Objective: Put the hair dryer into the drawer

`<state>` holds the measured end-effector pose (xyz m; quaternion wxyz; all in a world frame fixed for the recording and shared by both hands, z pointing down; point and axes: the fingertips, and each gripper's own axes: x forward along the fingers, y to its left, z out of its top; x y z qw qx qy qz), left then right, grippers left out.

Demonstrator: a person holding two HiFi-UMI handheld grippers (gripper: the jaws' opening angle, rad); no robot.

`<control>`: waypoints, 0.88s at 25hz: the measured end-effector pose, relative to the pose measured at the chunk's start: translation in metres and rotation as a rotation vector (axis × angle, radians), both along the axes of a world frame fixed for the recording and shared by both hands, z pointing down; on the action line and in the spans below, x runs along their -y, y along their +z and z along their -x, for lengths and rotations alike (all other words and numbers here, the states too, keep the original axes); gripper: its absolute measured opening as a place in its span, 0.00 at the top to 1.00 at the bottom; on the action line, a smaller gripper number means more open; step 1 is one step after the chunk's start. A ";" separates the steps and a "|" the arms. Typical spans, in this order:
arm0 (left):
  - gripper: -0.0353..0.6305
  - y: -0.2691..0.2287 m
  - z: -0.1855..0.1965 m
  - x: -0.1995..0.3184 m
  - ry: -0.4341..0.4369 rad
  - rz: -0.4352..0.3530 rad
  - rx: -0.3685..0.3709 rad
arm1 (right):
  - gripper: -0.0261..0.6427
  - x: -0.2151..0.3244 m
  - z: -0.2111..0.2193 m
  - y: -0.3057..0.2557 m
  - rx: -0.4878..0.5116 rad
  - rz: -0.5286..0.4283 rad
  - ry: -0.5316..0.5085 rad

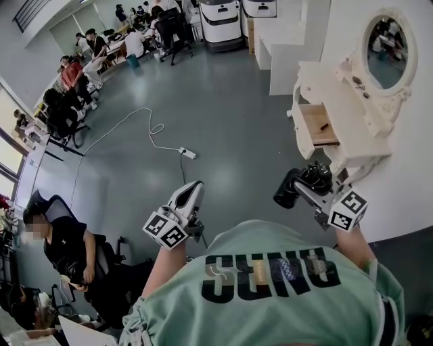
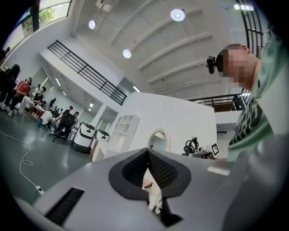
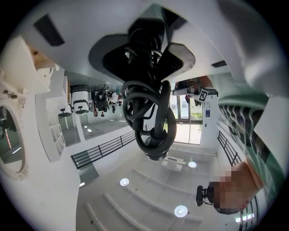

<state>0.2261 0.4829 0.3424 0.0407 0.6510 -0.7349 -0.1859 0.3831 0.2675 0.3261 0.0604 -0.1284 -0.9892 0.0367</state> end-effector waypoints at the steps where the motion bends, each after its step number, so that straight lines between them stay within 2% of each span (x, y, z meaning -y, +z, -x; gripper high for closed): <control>1: 0.95 0.001 -0.005 0.009 0.004 -0.001 -0.001 | 0.69 0.007 -0.006 0.001 0.001 -0.001 0.003; 7: 0.95 0.007 -0.029 0.058 0.042 0.001 -0.018 | 0.69 0.050 -0.036 0.007 -0.003 -0.004 0.033; 11: 0.95 0.012 -0.027 0.080 0.060 0.015 -0.024 | 0.69 0.069 -0.039 0.017 -0.012 0.010 0.047; 18: 0.95 0.028 0.021 0.103 0.072 0.018 -0.061 | 0.69 0.089 0.007 0.029 -0.032 0.021 0.059; 22: 0.95 0.040 0.079 0.114 0.096 0.007 -0.071 | 0.69 0.096 0.063 0.032 -0.038 0.015 0.072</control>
